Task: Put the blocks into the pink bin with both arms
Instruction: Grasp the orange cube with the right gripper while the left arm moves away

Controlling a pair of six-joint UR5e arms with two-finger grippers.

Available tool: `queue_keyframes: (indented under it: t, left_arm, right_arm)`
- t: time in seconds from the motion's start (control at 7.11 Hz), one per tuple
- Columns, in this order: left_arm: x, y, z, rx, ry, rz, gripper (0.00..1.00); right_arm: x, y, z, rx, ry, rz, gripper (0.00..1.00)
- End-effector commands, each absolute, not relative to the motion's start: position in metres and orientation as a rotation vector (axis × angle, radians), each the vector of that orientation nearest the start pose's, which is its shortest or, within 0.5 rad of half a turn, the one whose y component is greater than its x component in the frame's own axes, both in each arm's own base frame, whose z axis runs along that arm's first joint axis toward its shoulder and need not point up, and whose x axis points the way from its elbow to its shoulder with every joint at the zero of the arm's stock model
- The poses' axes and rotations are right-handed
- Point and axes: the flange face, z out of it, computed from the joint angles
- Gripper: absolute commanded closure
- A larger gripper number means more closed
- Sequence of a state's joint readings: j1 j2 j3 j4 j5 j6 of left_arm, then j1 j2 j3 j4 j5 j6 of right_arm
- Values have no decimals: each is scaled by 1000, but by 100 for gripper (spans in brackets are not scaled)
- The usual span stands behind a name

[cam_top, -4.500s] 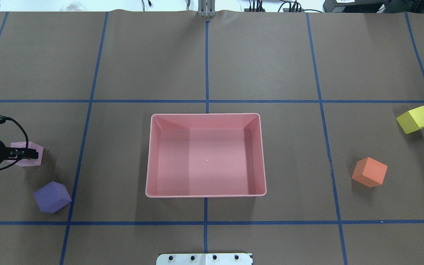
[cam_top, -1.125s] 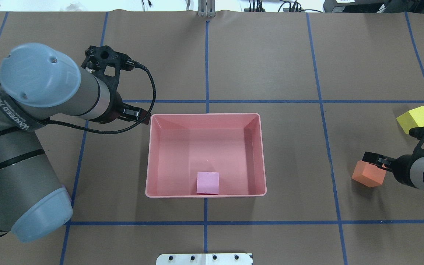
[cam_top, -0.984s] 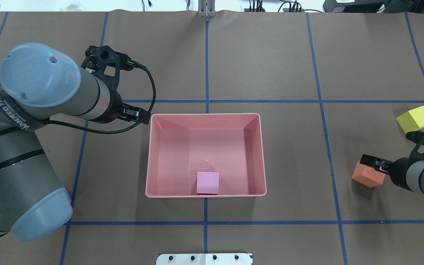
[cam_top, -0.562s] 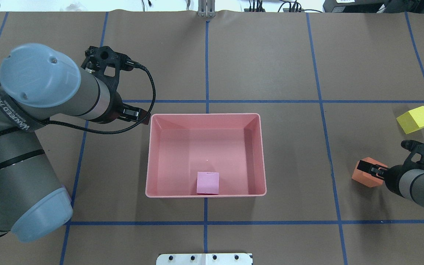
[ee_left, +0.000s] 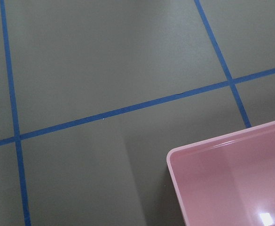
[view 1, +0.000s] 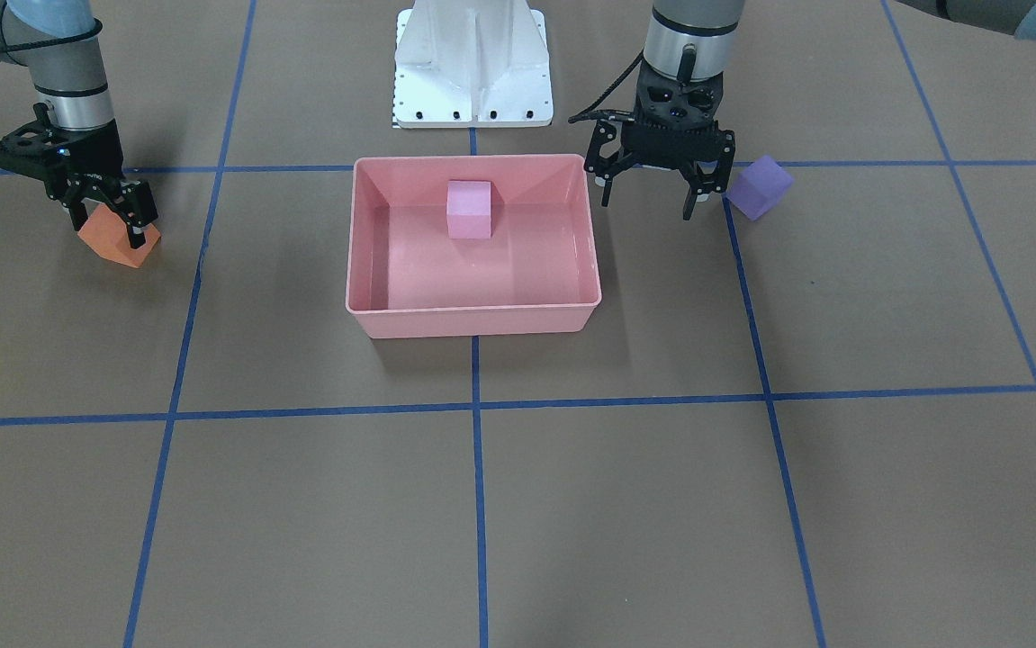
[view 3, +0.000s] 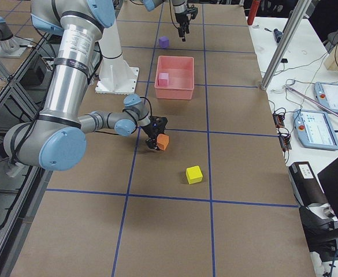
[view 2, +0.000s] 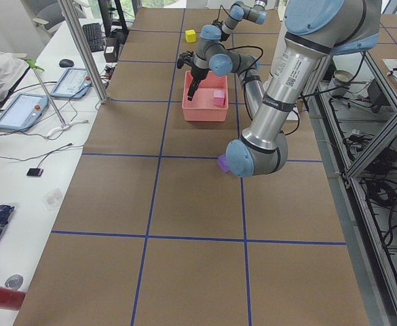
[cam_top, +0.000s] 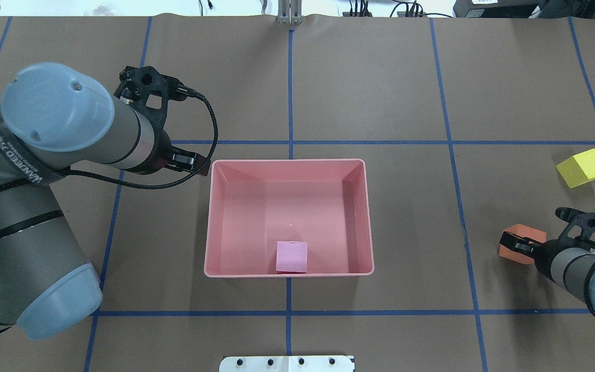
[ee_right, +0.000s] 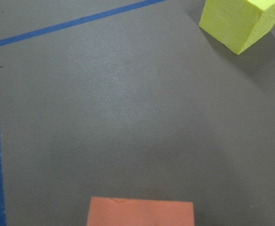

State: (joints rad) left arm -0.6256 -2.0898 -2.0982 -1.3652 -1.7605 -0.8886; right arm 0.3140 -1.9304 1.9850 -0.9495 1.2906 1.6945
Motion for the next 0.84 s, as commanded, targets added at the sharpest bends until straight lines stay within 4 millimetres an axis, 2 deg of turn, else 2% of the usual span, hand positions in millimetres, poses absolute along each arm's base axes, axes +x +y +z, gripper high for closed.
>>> queue_keyframes:
  t: [0.0,0.14,0.28,0.42,0.56,0.7]
  left_arm:
    - [351,-434,193,406,743,176,0]
    - [303,-459,221,358,756,252,0]
    - [250,-479,257,350,737,320,0]
    - [215,-487,292,354,695,356,0]
    - [199,-479,334,370,679,389,0]
    - [182,-453,389,410,694,401,0]
  right_arm:
    - [-313,-269,536,350,-677,511,100]
    - [-311,-270,520,354,-707,507,100]
    - [-304,-275,499,357,-738,491,100]
    - [-295,-285,480,350,-770,454,100]
    - [-299,-294,463,344,-810,445,100]
    - [-310,-307,443,357,-824,444,100]
